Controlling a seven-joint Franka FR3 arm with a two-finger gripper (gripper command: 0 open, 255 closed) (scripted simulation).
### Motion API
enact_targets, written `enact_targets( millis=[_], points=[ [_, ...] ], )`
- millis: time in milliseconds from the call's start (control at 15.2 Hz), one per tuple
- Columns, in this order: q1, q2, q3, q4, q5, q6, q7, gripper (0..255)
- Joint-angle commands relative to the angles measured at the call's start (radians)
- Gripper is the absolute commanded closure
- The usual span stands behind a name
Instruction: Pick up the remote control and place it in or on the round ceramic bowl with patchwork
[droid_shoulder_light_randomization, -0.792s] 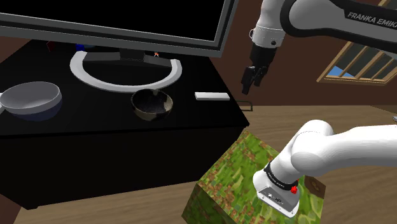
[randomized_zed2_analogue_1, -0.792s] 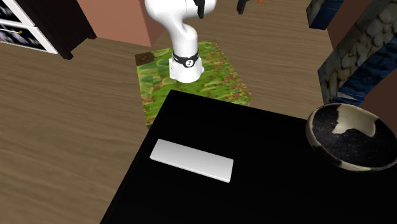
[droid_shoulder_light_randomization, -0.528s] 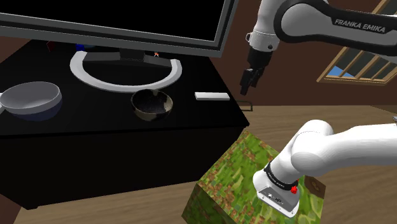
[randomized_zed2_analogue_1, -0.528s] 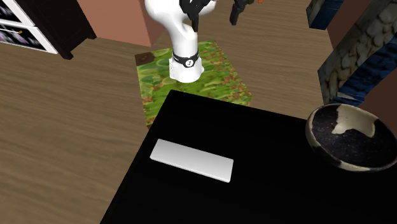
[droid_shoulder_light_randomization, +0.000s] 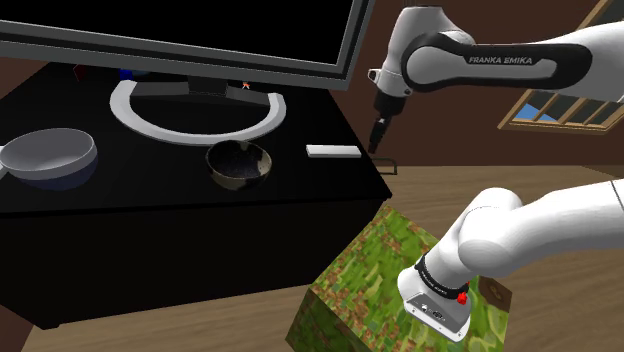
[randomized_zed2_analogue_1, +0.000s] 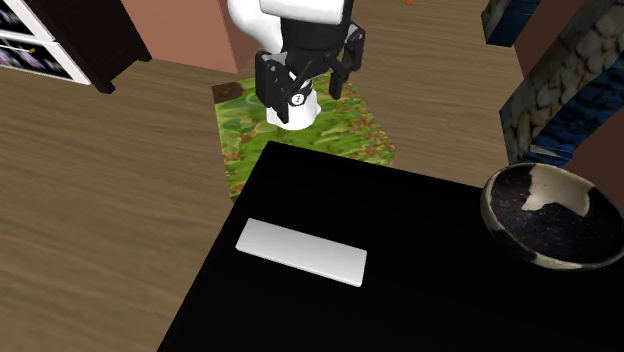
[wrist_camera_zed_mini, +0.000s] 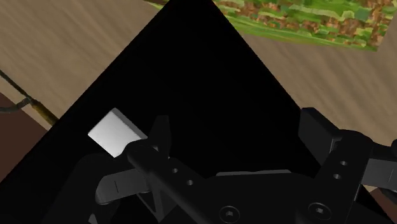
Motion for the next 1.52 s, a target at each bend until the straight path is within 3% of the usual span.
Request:
enact_targets(
  millis=[0, 462, 858, 1452],
  points=[
    [0.006, 0.063, -0.042, 0.011, -0.020, 0.070, -0.090, 0],
    [0.047, 0.303, -0.160, 0.069, -0.017, 0.302, -0.382, 0],
    [0.085, 0.543, -0.224, 0.182, 0.080, 0.458, -0.661, 0],
    [0.082, 0.632, -0.225, 0.155, 0.124, 0.569, -0.706, 0]
  ],
)
